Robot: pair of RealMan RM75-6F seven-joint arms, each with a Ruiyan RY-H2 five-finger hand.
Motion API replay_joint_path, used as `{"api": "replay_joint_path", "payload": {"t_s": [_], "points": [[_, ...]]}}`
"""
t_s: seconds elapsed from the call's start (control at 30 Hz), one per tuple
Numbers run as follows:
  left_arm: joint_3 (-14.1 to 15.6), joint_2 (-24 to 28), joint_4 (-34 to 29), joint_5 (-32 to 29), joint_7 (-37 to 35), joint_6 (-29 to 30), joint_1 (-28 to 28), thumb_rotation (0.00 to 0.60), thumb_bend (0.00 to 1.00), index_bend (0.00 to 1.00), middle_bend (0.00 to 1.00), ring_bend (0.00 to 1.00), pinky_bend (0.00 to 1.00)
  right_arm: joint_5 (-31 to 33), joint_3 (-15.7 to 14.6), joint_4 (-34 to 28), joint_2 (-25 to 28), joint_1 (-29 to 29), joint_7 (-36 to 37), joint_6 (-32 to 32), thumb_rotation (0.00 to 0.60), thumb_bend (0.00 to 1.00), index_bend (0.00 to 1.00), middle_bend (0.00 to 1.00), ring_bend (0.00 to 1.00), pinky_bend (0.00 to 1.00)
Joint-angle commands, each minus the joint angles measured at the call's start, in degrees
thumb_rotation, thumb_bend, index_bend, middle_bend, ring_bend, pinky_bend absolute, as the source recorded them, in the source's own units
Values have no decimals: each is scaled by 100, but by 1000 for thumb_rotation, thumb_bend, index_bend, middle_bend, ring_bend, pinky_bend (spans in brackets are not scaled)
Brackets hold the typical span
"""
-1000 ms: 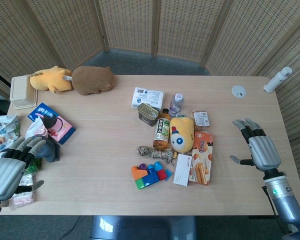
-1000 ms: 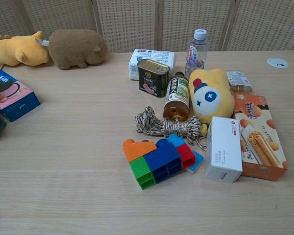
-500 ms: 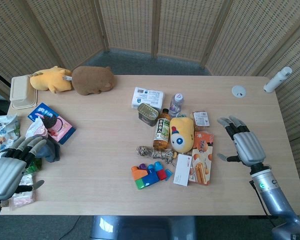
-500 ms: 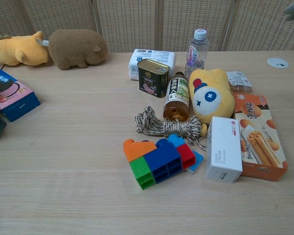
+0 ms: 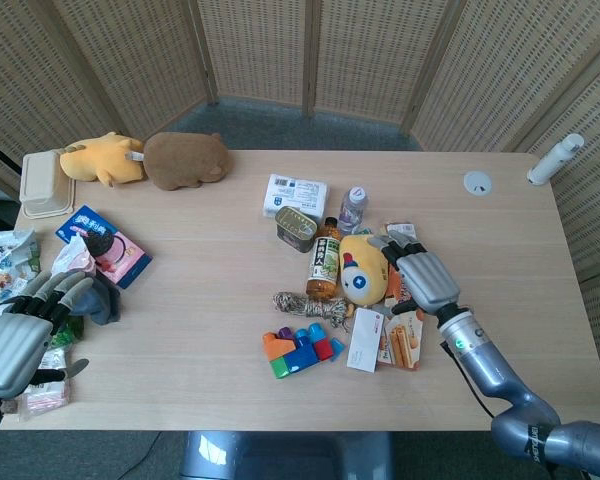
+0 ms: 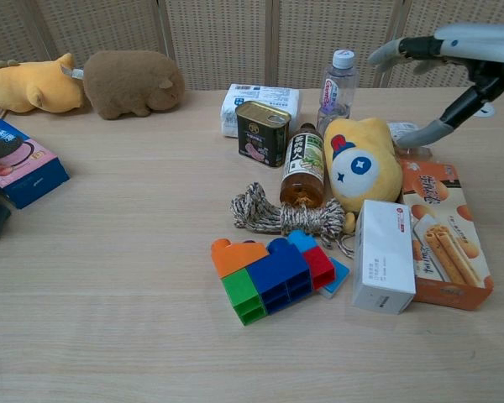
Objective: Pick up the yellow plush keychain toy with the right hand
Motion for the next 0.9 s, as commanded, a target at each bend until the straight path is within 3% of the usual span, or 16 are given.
{"api": "replay_joint_path", "payload": {"t_s": [0.03,0.37,0.9], "points": [[1,2,2,-4,-2,8,5,600,0,0,0,0,0,273,58,156,-193,287,-258,-322,505,101,0,0,0,0],[4,3,19,-34,11,23,21,600,0,0,0,0,0,618,110,794,-689,728,-376,-610,505,103,0,0,0,0],[-17,18,-52,-137,114,-22,2,600,0,0,0,0,0,799,-118,2313,-1439,1183,-157,-1319,504,101,0,0,0,0]]}}
